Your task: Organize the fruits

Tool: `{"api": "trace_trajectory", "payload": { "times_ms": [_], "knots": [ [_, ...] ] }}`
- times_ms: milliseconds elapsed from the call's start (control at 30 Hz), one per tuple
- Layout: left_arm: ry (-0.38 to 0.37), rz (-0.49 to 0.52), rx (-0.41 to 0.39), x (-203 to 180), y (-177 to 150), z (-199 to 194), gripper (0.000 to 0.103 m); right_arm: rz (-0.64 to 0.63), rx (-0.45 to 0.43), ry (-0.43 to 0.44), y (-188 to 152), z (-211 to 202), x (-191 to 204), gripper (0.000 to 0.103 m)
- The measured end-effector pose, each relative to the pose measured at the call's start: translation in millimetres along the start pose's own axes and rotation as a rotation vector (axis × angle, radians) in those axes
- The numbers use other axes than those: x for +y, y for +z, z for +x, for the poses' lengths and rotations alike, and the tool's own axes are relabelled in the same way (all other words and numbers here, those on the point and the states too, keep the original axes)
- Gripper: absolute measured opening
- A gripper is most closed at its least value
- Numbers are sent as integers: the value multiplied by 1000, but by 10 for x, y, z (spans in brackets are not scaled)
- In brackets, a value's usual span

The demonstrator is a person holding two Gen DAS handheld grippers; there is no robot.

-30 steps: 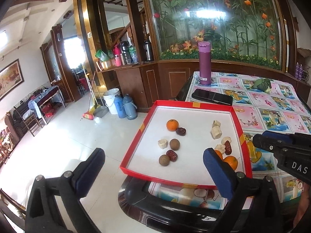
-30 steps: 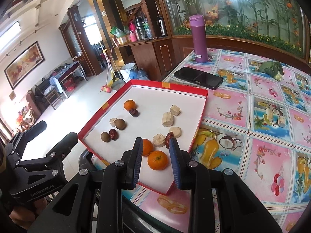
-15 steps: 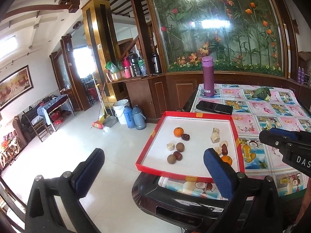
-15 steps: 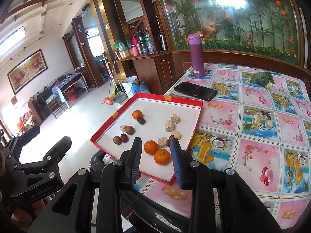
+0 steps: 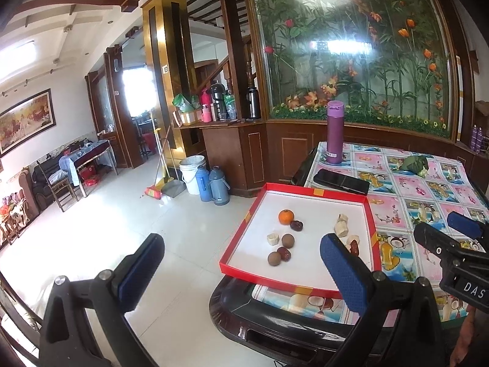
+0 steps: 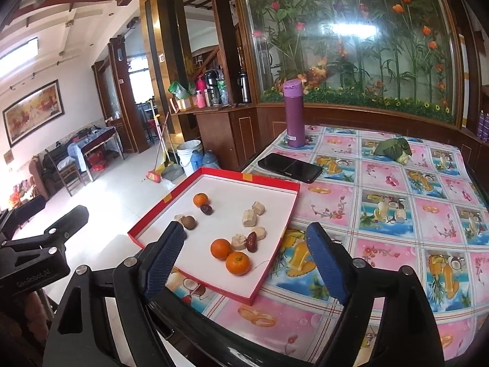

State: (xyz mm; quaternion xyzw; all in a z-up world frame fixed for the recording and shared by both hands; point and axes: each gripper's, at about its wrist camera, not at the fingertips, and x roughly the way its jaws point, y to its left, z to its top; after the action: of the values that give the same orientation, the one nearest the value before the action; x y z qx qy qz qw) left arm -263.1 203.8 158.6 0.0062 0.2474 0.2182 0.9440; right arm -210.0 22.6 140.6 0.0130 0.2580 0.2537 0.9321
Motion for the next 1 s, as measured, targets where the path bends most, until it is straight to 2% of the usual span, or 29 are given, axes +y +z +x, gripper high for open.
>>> {"api": "trace_trajectory", "payload": {
  "times_ms": [133,267,400,733,1000],
  "knots": [
    [-10,-29,32,63,39,128,103,-2,-2,-40,-17,117,4,91],
    [17,-29,31,128,50,276,103,-1,-35,-81,-15,200,26,102],
    [28,-27,52,194,38,458,103,-16,-36,-88,19,335,91,103],
    [36,-4,101,369,-66,846,103,-45,29,-103,-3,811,370,102],
    [33,0,128,497,-130,1012,103,-67,49,-110,27,1037,478,102]
  ]
}}
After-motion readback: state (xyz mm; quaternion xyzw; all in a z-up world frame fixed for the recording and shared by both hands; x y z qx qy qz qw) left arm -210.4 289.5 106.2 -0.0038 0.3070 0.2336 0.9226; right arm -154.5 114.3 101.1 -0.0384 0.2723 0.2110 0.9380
